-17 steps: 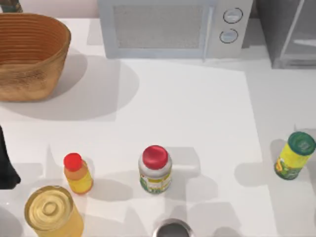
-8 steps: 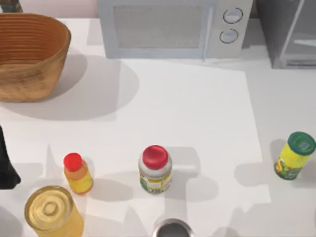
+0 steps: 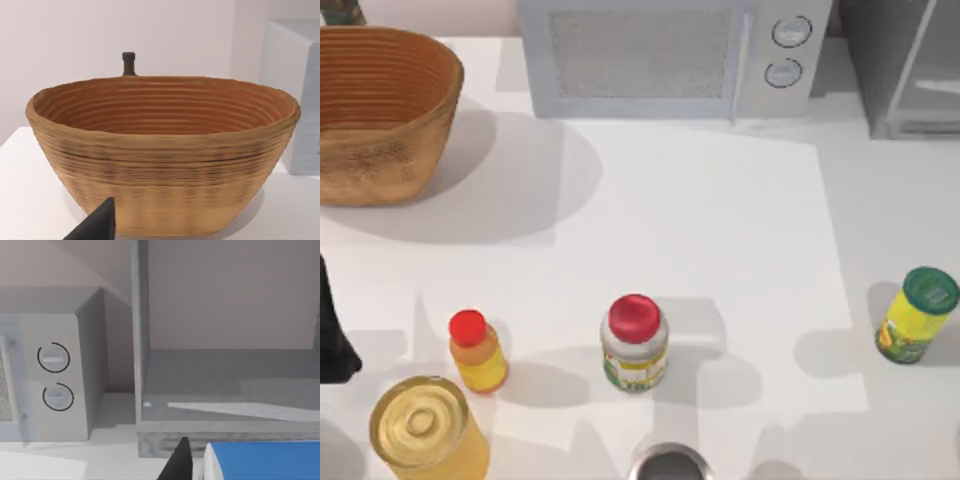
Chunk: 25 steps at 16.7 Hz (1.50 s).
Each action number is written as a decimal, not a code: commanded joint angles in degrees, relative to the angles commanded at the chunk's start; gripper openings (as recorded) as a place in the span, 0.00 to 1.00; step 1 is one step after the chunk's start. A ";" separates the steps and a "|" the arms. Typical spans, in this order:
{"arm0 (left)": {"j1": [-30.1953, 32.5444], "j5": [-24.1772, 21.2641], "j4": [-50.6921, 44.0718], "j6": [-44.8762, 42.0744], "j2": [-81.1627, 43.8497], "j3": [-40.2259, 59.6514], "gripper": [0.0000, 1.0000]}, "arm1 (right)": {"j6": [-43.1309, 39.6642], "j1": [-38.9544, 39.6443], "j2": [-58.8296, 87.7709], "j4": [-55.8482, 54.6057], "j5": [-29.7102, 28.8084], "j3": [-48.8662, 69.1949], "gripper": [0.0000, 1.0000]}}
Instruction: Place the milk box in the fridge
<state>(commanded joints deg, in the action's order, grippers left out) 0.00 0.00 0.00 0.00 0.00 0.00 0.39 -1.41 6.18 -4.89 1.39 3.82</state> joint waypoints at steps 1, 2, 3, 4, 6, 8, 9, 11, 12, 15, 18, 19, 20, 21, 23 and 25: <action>0.00 0.00 0.00 0.00 0.00 0.00 1.00 | 0.10 -0.71 2.99 -2.28 0.65 1.76 0.00; 0.00 0.00 0.00 0.00 0.00 0.00 1.00 | 0.21 -1.51 6.57 -4.86 1.38 3.75 0.00; 0.00 0.00 0.00 0.00 0.00 0.00 1.00 | 0.33 -2.37 10.76 -7.69 2.17 5.95 0.00; 0.00 0.00 0.00 0.00 0.00 0.00 1.00 | 0.44 -3.28 15.53 -10.72 2.99 8.32 0.00; 0.00 0.00 0.00 0.00 0.00 0.00 1.00 | 0.64 -5.17 26.61 -17.25 4.69 13.45 0.00; 0.00 0.00 0.00 0.00 0.00 0.00 1.00 | 0.79 -7.05 39.26 -24.15 6.36 18.93 0.00; 0.00 0.00 0.00 0.00 0.00 0.00 1.00 | 0.85 -7.95 45.95 -27.65 7.17 21.75 0.00; 0.00 0.00 0.00 0.00 0.00 0.00 1.00 | 0.91 -9.64 59.67 -34.61 8.65 27.38 0.00; 0.00 0.00 0.00 0.00 0.00 0.00 1.00 | 0.91 -10.40 66.51 -37.99 9.32 30.14 0.00; 0.00 0.00 0.00 0.00 0.00 0.00 1.00 | 0.83 -12.29 85.92 -47.35 11.01 37.95 0.00; 0.00 0.00 0.00 0.00 0.00 0.00 1.00 | 0.67 -13.57 101.82 -55.05 12.20 44.56 0.00; 0.00 0.00 0.00 0.00 0.00 0.00 1.00 | 0.62 -13.86 106.01 -57.15 12.49 46.39 0.00; 0.00 0.00 0.00 0.00 0.00 0.00 1.00 | 0.57 -14.10 109.60 -58.99 12.72 48.00 0.00; 0.00 0.00 0.00 0.00 0.00 0.00 1.00 | 0.53 -14.28 112.59 -60.55 12.91 49.38 0.00; 0.00 0.00 0.00 0.00 0.00 0.00 1.00 | 0.47 -14.50 116.74 -62.75 13.16 51.34 0.00; 0.00 0.00 0.00 0.00 0.00 0.00 1.00 | 0.45 -14.57 118.46 -63.64 13.25 52.15 0.00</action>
<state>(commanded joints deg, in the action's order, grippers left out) 0.00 0.00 0.00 0.00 0.00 0.00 0.84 -15.98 124.63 -68.52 14.64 55.97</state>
